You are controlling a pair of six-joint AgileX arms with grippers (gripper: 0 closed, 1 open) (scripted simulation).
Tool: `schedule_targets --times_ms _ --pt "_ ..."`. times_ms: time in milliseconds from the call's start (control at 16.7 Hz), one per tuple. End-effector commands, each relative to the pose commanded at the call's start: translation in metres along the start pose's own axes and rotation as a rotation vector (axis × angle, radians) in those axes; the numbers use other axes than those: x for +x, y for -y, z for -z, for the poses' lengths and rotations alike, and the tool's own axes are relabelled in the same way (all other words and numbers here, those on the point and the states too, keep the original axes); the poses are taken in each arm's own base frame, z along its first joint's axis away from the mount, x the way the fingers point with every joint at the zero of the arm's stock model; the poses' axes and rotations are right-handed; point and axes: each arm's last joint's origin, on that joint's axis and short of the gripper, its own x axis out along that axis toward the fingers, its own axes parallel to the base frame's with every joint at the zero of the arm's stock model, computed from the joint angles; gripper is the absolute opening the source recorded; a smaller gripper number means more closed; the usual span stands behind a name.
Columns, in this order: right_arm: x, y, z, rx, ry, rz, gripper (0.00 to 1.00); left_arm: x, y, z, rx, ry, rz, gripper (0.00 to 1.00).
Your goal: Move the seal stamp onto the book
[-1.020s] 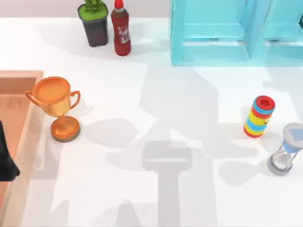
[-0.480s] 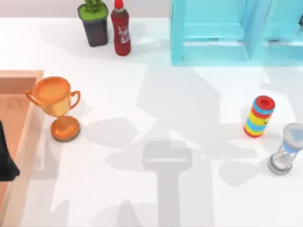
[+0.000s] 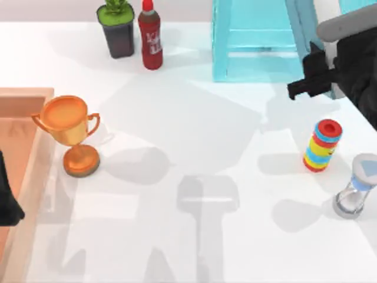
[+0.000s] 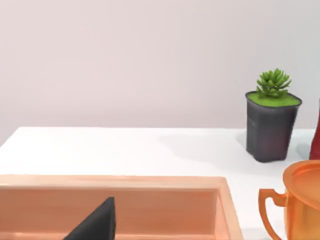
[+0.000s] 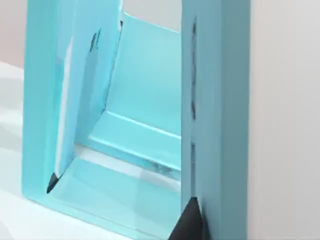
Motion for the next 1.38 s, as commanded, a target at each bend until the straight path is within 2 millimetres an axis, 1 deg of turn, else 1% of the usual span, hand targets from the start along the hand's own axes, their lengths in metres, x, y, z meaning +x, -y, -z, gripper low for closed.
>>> schedule_targets --times_ms 60,180,360,480,600,720,840,1080,1380 --pt "0.002 -0.025 0.005 -0.131 -0.012 -0.017 0.0 0.0 0.0 0.0 0.0 0.0 0.0 1.0" --pt "-0.003 -0.074 0.015 -0.405 -0.021 -0.048 0.0 0.0 0.0 0.0 0.0 0.0 0.0 1.0" --pt "-0.025 -0.138 0.031 -0.789 -0.005 -0.081 0.0 0.0 0.0 0.0 0.0 0.0 0.0 1.0" --pt "-0.045 -0.17 0.04 -0.991 0.02 -0.088 0.0 0.0 0.0 0.0 0.0 0.0 0.0 1.0" --pt "-0.065 -0.193 0.046 -1.138 0.048 -0.086 0.0 0.0 0.0 0.0 0.0 0.0 0.0 1.0" --pt "-0.08 -0.208 0.05 -1.23 0.072 -0.08 0.0 0.0 0.0 0.0 0.0 0.0 0.0 1.0" --pt "-0.088 -0.214 0.052 -1.27 0.083 -0.076 0.0 0.0 0.0 0.0 0.0 0.0 0.0 1.0" --pt "-0.087 -0.214 0.053 -1.267 0.08 -0.079 0.0 0.0 0.0 0.0 0.0 0.0 0.0 1.0" --pt "-0.093 -0.214 0.053 -1.271 0.084 -0.076 0.0 0.0 0.0 0.0 0.0 0.0 0.0 1.0"
